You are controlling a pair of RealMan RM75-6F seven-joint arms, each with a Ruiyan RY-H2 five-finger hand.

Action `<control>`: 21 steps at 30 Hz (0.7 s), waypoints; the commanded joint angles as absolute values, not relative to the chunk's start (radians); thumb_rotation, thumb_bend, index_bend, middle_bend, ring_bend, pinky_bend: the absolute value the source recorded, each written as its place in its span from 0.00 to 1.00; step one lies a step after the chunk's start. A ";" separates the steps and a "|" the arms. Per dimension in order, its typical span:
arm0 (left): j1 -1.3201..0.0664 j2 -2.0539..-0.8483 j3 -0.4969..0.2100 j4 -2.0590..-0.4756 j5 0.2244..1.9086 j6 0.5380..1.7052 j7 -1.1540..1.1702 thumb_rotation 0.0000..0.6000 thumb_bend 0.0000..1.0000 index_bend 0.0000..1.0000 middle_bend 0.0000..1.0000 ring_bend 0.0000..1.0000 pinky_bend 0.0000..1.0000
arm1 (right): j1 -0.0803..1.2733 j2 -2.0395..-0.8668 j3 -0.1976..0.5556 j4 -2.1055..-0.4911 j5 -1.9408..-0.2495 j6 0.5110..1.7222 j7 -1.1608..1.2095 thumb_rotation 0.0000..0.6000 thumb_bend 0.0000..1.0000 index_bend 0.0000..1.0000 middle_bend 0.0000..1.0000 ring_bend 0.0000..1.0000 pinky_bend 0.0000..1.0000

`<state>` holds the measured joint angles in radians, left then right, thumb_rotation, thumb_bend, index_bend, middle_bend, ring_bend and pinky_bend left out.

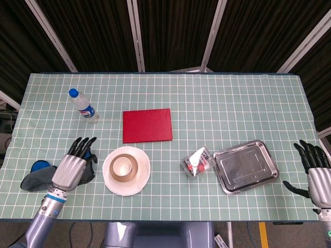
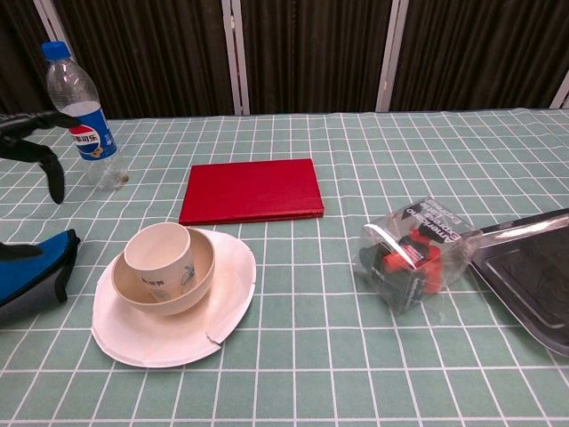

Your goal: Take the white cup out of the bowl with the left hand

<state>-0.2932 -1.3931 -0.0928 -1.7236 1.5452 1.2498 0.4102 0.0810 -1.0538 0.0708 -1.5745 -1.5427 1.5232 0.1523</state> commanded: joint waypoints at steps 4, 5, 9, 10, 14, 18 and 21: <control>-0.354 -1.485 -0.101 -1.674 1.504 1.179 0.474 1.00 0.18 0.51 0.00 0.00 0.00 | 0.080 -1.047 0.075 -1.574 -1.537 1.525 0.170 1.00 0.04 0.03 0.00 0.00 0.00; -0.359 -1.493 -0.103 -1.668 1.497 1.174 0.480 1.00 0.18 0.52 0.00 0.00 0.00 | 0.080 -1.046 0.076 -1.574 -1.537 1.525 0.173 1.00 0.04 0.03 0.00 0.00 0.00; -0.386 -1.532 -0.115 -1.643 1.464 1.146 0.501 1.00 0.22 0.53 0.00 0.00 0.00 | 0.079 -1.043 0.076 -1.573 -1.537 1.525 0.182 1.00 0.04 0.03 0.00 0.00 0.00; -0.392 -1.538 -0.117 -1.639 1.459 1.139 0.505 1.00 0.22 0.53 0.00 0.00 0.00 | 0.079 -1.043 0.076 -1.573 -1.537 1.525 0.184 1.00 0.04 0.03 0.00 0.00 0.00; -0.415 -1.561 -0.123 -1.629 1.437 1.117 0.532 1.00 0.27 0.54 0.00 0.00 0.00 | 0.079 -1.041 0.078 -1.572 -1.537 1.526 0.190 1.00 0.04 0.03 0.00 0.00 0.00; -0.436 -1.583 -0.128 -1.621 1.409 1.097 0.556 1.00 0.33 0.56 0.00 0.00 0.00 | 0.078 -1.039 0.078 -1.572 -1.538 1.527 0.195 1.00 0.04 0.03 0.00 0.00 0.00; -0.445 -1.595 -0.128 -1.616 1.395 1.089 0.566 1.00 0.38 0.57 0.00 0.00 0.00 | 0.078 -1.038 0.079 -1.573 -1.538 1.529 0.200 1.00 0.04 0.03 0.00 0.00 0.00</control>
